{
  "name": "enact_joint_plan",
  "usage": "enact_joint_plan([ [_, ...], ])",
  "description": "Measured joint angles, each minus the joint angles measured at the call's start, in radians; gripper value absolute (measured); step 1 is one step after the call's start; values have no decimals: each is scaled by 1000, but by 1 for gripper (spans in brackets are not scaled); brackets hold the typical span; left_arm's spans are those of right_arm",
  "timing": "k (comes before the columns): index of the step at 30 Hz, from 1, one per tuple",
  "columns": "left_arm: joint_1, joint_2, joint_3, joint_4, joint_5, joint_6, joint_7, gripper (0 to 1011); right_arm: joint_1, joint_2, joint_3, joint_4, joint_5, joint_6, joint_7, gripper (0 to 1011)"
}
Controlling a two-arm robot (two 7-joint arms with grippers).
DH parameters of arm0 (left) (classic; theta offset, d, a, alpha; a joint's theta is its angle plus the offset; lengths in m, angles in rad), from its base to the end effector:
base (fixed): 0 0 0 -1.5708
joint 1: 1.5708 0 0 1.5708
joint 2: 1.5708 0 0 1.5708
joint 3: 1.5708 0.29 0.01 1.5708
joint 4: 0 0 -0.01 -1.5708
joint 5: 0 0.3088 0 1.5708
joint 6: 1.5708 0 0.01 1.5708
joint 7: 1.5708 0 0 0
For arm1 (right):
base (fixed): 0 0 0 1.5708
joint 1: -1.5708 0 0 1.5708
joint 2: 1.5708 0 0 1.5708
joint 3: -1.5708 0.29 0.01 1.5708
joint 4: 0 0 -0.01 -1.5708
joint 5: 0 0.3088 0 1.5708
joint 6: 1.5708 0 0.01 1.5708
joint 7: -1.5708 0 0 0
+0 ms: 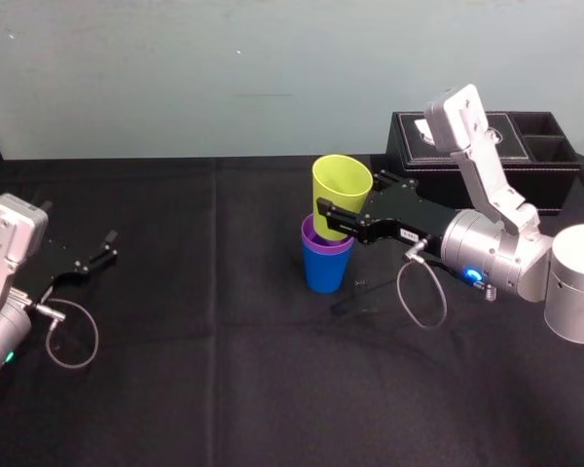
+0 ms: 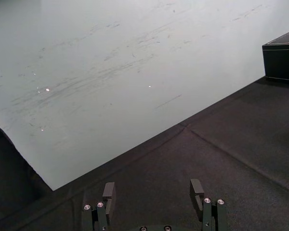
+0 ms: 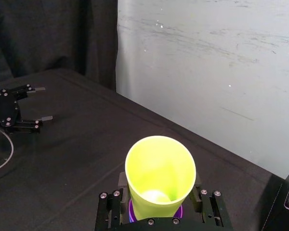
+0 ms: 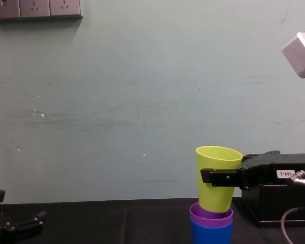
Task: Stack the three plastic cups sequentially using one hand.
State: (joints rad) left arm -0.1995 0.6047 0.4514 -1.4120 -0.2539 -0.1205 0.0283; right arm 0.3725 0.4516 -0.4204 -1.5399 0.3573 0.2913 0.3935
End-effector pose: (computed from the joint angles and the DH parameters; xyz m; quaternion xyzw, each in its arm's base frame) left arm 0.3581 0.0827 -0.3023 0.1415 -0.1325 0.5799 0.7913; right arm 0.4021 -0.0152 -0.2079 -0.1204 -0.0127 -0.4112 0.9035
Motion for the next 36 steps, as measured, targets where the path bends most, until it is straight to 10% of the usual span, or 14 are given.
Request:
enact_joint_plan([
  [36, 0, 0, 0, 0, 0, 0, 0, 1010, 19, -24, -14, 66, -44, -15, 18, 739],
])
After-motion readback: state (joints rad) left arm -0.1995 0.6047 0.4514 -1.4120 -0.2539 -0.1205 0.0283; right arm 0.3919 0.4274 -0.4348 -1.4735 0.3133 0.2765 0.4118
